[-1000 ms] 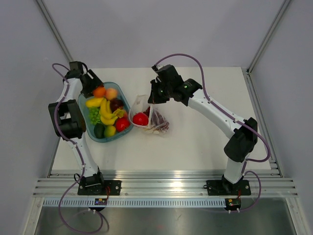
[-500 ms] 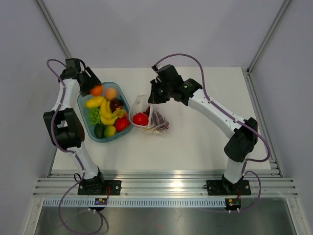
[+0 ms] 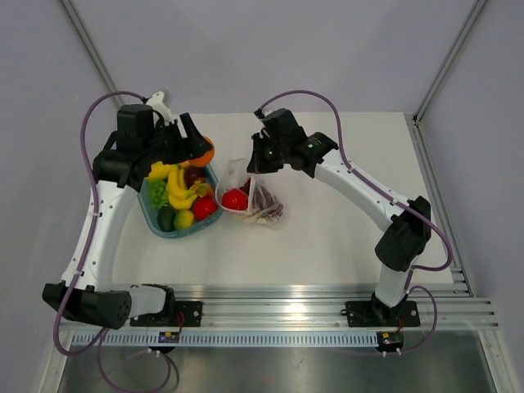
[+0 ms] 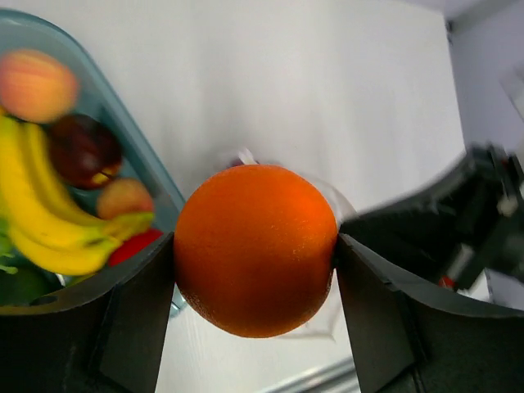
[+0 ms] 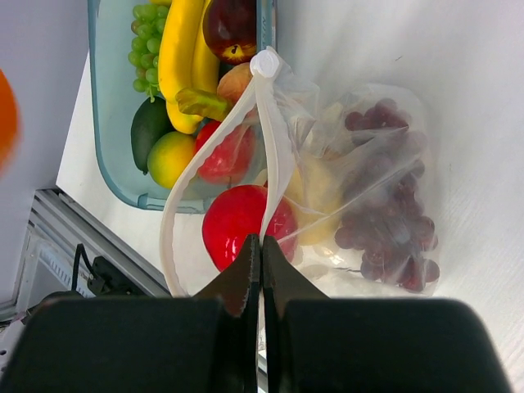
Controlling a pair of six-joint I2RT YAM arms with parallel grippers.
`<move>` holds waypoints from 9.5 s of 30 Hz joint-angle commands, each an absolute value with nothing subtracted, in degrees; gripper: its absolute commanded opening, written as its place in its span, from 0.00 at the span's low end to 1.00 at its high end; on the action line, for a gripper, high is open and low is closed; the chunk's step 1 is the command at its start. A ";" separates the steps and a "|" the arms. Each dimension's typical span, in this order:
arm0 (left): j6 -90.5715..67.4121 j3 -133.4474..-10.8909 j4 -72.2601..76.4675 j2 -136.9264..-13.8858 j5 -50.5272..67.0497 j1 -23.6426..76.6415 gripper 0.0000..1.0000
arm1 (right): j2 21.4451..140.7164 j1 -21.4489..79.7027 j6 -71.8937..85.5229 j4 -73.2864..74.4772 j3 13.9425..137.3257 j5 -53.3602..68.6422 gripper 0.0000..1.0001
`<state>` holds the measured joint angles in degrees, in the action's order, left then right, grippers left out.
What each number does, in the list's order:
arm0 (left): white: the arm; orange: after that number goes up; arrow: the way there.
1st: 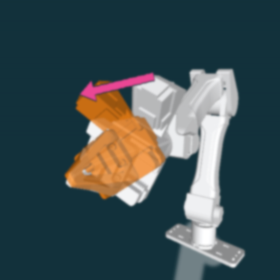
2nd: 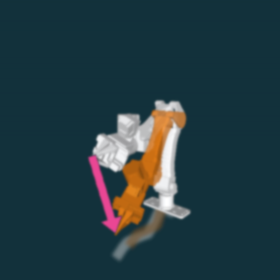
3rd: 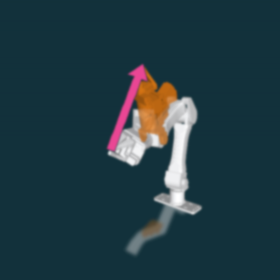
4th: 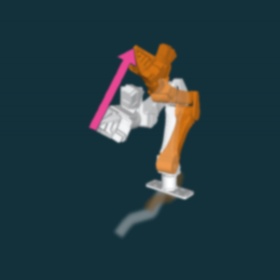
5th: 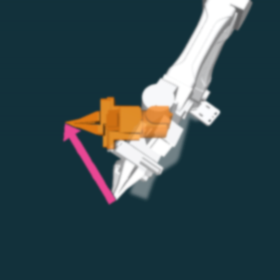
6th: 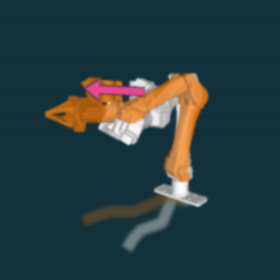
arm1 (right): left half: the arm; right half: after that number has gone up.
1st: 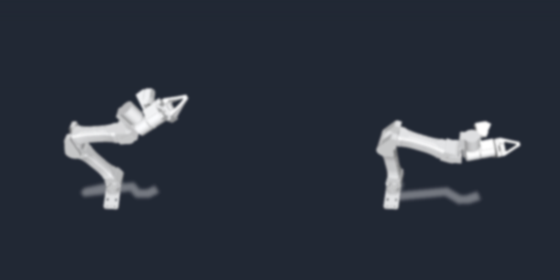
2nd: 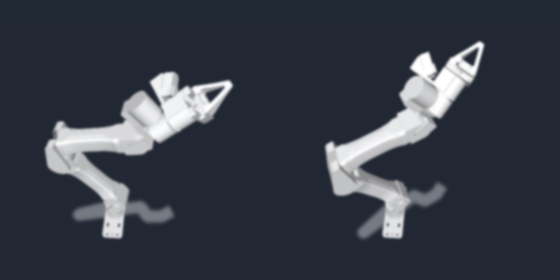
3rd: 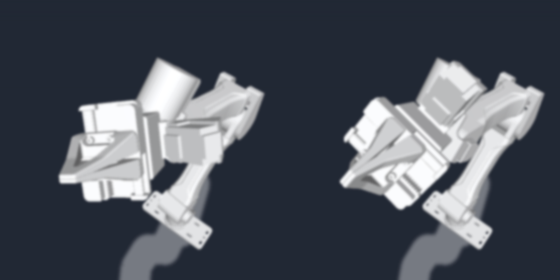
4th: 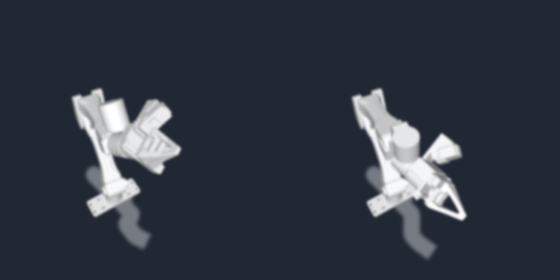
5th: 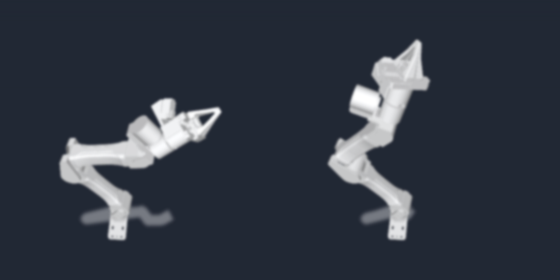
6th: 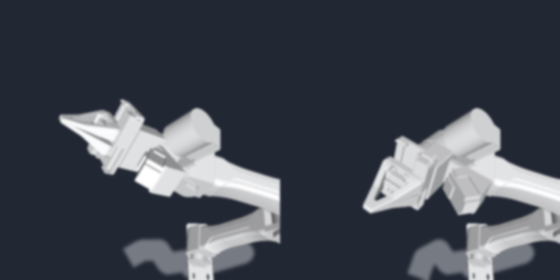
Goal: Place the food in the zip-top bag and seal the zipper
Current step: Place the fake fruit in the zipper food storage bag, then adjust the zipper food storage bag at the center of the board, then pick up the fake fruit from the bin, then place the fake fruit in the zipper food storage bag, then pick up the fake fruit from the bin.
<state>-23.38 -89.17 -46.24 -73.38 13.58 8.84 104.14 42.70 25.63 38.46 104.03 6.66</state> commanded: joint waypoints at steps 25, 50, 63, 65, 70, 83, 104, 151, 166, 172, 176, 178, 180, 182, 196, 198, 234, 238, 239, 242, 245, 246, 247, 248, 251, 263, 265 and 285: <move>-32.44 -77.86 -36.82 -84.03 22.94 20.74 0.98 | 99.93 43.24 27.60 35.77 102.39 5.63 0.00; -29.00 -71.38 -47.03 -75.49 9.13 20.21 0.84 | 97.74 43.24 28.12 34.10 99.93 5.71 0.00; -29.00 -79.88 -46.67 -77.78 17.56 21.09 0.00 | 96.07 41.05 24.53 39.28 106.16 -2.28 0.00; -29.70 -83.84 -45.62 -77.70 21.68 21.09 0.00 | 94.06 40.25 23.47 39.81 108.01 -4.04 0.00; -30.32 -86.48 -43.59 -79.89 24.61 21.01 0.00 | 91.50 40.08 23.37 39.82 108.20 -4.92 0.00; -25.05 -82.79 -42.53 -89.21 26.46 20.83 0.00 | 91.23 39.20 29.01 32.70 89.02 -3.69 0.00; -11.43 -96.59 -57.21 -92.46 16.70 19.51 0.39 | 88.33 39.11 30.15 31.91 93.60 -6.77 0.00; -21.54 -63.28 -49.13 -85.60 0.18 2.90 0.80 | 91.23 39.20 29.27 28.74 92.72 0.79 0.00; -21.45 -60.65 -47.99 -88.42 -7.21 5.89 0.80 | 92.20 39.20 30.15 29.27 94.22 1.76 0.00; -21.62 -61.43 -48.51 -87.10 -7.47 6.15 0.47 | 92.11 39.29 30.50 29.44 94.48 2.29 0.00; -21.27 -64.85 -51.76 -84.12 -8.00 6.15 0.31 | 91.93 39.29 30.59 29.53 94.48 2.20 0.00; -21.18 -66.00 -53.86 -81.83 -8.70 6.15 0.29 | 91.93 39.29 30.67 29.62 94.57 2.28 0.00; -21.27 -68.02 -55.10 -80.08 -8.96 6.15 0.26 | 91.93 39.29 30.67 29.44 94.48 2.46 0.00; -21.44 -69.60 -56.86 -77.62 -8.00 6.15 0.25 | 92.20 39.29 30.76 29.44 94.75 2.81 0.00; -21.61 -82.44 -50.99 -69.25 17.83 14.32 0.26 | 94.22 40.60 31.91 27.77 95.45 4.48 0.00; -23.80 -82.71 -48.70 -69.87 21.08 17.22 0.26 | 94.13 40.87 32.08 27.86 95.62 4.31 0.00; -26.37 -70.60 -54.77 -75.06 -12.74 0.88 0.61 | 90.35 41.40 31.99 28.30 92.55 2.02 0.00; -27.86 -66.63 -52.91 -76.99 -14.23 0.35 0.61 | 90.53 41.40 31.91 28.30 92.64 2.28 0.00; -28.04 -65.84 -51.95 -78.21 -14.67 0.35 0.62 | 90.44 41.40 31.90 28.39 92.64 2.29 0.00; -28.04 -63.99 -50.63 -81.28 -15.47 0.35 0.68 | 90.35 41.40 31.64 28.56 92.55 2.29 0.00; -27.95 -62.67 -48.52 -83.05 -15.82 0.26 0.69 | 90.35 41.40 31.47 28.74 92.55 2.11 0.00; -27.86 -62.14 -46.86 -83.93 -15.82 0.26 0.69 | 90.35 41.40 31.46 28.65 92.55 2.11 0.00; -27.77 -61.79 -45.98 -84.46 -15.73 0.26 0.68 | 90.44 41.40 31.46 28.65 92.64 2.20 0.00; -27.69 -60.83 -44.31 -84.90 -15.65 0.26 0.67 | 90.53 41.40 31.38 28.91 92.81 2.20 0.00; -27.95 -61.00 -44.21 -87.18 -15.73 0.35 0.66 | 90.62 41.40 31.12 29.09 93.25 2.20 0.00; -29.97 -61.87 -44.21 -94.13 -15.73 0.35 0.65 | 91.06 41.40 31.11 28.65 93.43 2.37 0.00; -30.15 -61.88 -44.30 -94.30 -16.00 0.35 0.61 | 90.53 41.40 30.85 28.74 92.99 1.94 0.00; -27.42 -69.70 -49.40 -71.91 -0.38 1.23 0.27 | 90.61 41.40 31.20 28.04 92.72 1.76 0.00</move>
